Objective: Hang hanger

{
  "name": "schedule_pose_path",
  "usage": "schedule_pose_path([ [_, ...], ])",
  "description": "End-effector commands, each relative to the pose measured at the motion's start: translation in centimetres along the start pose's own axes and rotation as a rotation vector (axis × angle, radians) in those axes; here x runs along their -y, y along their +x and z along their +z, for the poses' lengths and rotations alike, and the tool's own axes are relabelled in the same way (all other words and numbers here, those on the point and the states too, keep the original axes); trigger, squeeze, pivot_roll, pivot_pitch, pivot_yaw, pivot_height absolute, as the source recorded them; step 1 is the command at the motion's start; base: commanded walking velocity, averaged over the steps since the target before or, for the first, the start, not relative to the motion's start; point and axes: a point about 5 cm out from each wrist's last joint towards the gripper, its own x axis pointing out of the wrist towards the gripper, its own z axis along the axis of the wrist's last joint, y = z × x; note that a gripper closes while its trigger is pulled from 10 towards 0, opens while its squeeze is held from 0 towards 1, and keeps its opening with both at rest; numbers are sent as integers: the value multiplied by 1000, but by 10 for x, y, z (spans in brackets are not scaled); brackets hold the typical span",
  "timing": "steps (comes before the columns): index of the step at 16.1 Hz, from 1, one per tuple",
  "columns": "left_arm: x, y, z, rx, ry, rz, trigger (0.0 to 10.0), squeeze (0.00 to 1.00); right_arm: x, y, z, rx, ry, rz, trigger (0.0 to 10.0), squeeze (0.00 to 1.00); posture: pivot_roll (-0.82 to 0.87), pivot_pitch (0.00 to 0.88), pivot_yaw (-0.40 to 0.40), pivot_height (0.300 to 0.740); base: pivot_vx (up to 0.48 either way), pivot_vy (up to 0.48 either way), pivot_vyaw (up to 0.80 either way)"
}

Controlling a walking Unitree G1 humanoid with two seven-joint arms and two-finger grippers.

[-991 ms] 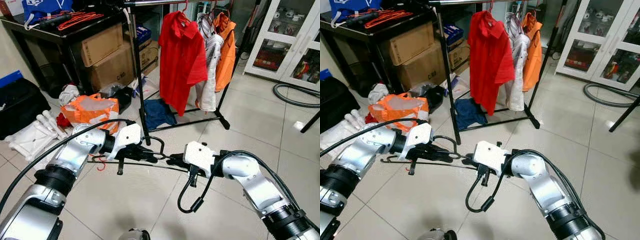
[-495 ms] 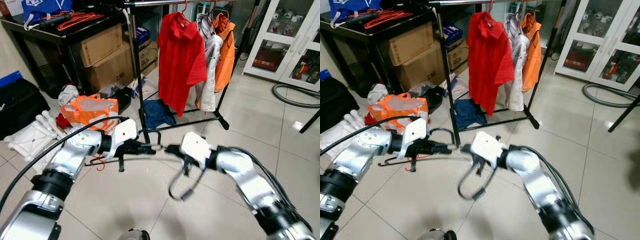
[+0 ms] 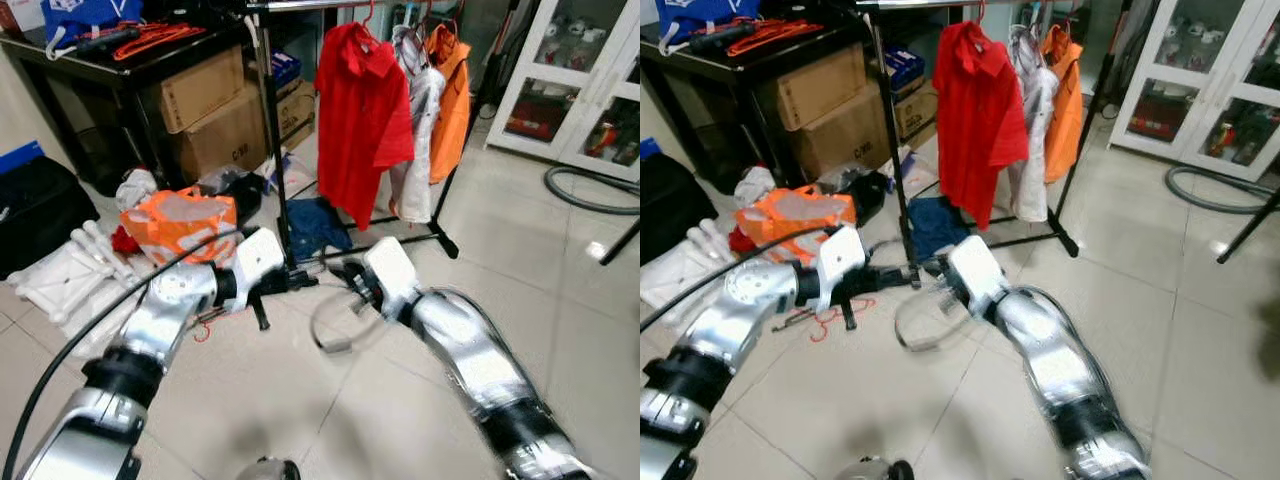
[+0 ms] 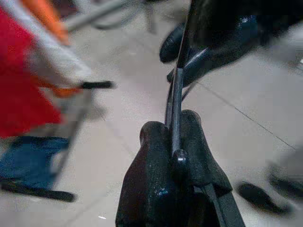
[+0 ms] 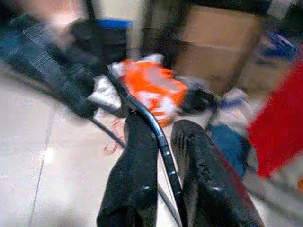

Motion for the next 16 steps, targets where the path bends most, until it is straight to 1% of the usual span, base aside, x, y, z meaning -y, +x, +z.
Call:
schedule_pose_path([
  [1, 7, -9, -15, -51, -32, -45, 0, 0, 8, -17, -1, -25, -136, 61, 10000, 1000, -113, 0, 86, 740, 0, 0, 0],
  [2, 12, -10, -17, -55, -30, -89, 0, 0, 6, -23, -4, -62, -239, 134, 10000, 1000, -113, 0, 86, 740, 0, 0, 0],
  [3, 20, -10, -18, -58, -28, -159, 0, 0, 6, -29, -8, -101, -331, 201, 10000, 1000, -118, 0, 89, 740, 0, 0, 0],
  [4, 27, -10, -19, -63, -26, -211, 0, 0, 6, -34, -11, -128, -395, 246, 10000, 1000, -120, 0, 88, 740, 0, 0, 0],
  [5, 30, -10, -19, -63, -29, -235, 0, 0, 6, -35, -11, -134, -414, 262, 10000, 1000, -120, 0, 88, 740, 0, 0, 0],
  [7, 39, -8, -18, -49, -38, -287, 0, 0, 8, -35, -6, -106, -441, 263, 10000, 1000, -123, 0, 85, 740, 0, 0, 0],
  [8, 41, -8, -18, -46, -41, -297, 0, 0, 8, -35, -5, -99, -448, 260, 10000, 1000, -123, 0, 85, 740, 0, 0, 0],
  [9, 42, -6, -17, -40, -48, -285, 0, 0, 16, -32, 1, -69, -433, 202, 10000, 1000, -122, 0, 82, 740, 0, 0, 0],
  [10, 39, -3, -17, -35, -58, -240, 0, 0, 32, -29, 7, -29, -371, 65, 10000, 1000, -122, 0, 80, 740, 0, 0, 0],
  [11, 37, -3, -17, -34, -65, -221, 0, 0, 39, -28, 10, -13, -345, 1, 10000, 1000, -121, 0, 77, 740, 0, 0, 0],
  [12, 28, 1, -18, -15, -99, -106, 0, 0, 63, -29, 11, -12, -246, -204, 10000, 855, -119, 0, 77, 740, 0, 0, 0],
  [13, 23, 3, -20, -5, -132, -32, 0, 0, 75, -31, 9, -1, -142, -343, 10000, 0, -118, 0, 75, 740, 0, 0, 0],
  [14, 22, 4, -21, -2, -144, -4, 0, 0, 78, -31, 8, 4, -111, -389, 10000, 0, -116, 0, 74, 740, 0, 0, 0],
  [15, 19, 7, -23, 0, -159, 63, 0, 0, 80, -31, 3, 12, -36, -464, 10000, 0, -115, 0, 75, 740, 0, 0, 0],
  [16, 16, 10, -24, 9, -183, 123, 0, 0, 79, -30, -1, 21, 20, -506, 10000, 0, -115, 0, 75, 740, 0, 0, 0],
])
